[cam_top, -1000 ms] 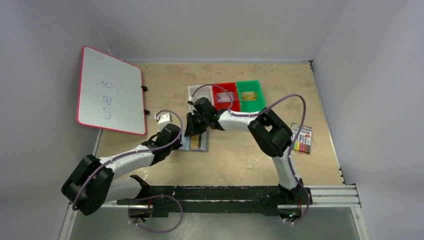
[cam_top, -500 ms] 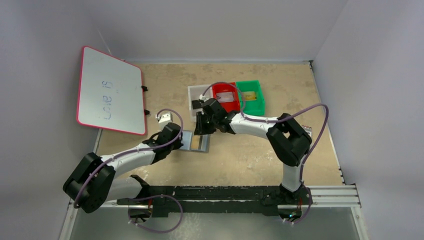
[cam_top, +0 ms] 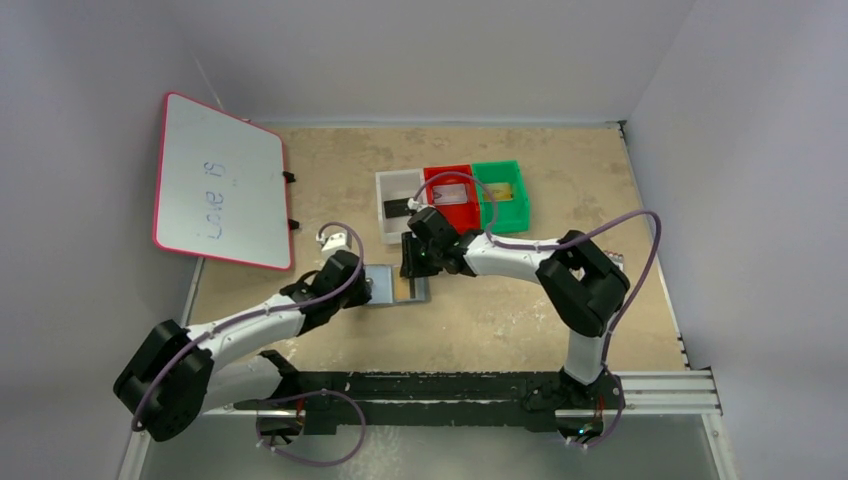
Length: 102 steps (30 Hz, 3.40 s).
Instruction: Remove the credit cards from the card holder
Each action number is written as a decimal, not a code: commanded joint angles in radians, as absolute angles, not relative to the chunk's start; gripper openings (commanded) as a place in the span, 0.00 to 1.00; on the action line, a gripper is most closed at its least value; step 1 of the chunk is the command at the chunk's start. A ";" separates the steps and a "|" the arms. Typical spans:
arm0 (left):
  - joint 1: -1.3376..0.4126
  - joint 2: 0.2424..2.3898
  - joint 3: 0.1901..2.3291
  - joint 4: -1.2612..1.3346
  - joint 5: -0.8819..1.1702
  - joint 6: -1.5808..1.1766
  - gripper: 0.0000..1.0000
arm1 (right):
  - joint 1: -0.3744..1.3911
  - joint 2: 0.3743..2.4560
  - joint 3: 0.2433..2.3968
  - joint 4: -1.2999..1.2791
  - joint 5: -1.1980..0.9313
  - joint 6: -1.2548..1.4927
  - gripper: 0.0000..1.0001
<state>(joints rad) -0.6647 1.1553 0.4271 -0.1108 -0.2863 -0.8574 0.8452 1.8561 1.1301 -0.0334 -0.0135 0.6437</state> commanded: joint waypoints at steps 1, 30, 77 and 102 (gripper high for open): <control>-0.671 1.067 0.477 -0.194 -0.313 -0.874 0.21 | 0.849 1.833 1.094 -0.130 0.056 0.623 0.36; -0.669 1.294 0.653 -0.037 -0.084 -0.944 0.34 | 0.762 1.695 0.907 0.147 -0.204 0.778 0.31; -0.670 1.390 0.474 0.118 -0.082 -0.995 0.22 | 0.758 1.810 0.925 0.095 -0.116 0.748 0.07; -0.670 1.351 0.477 0.074 -0.106 -0.982 0.00 | 0.760 1.699 0.994 0.161 -0.223 0.738 0.15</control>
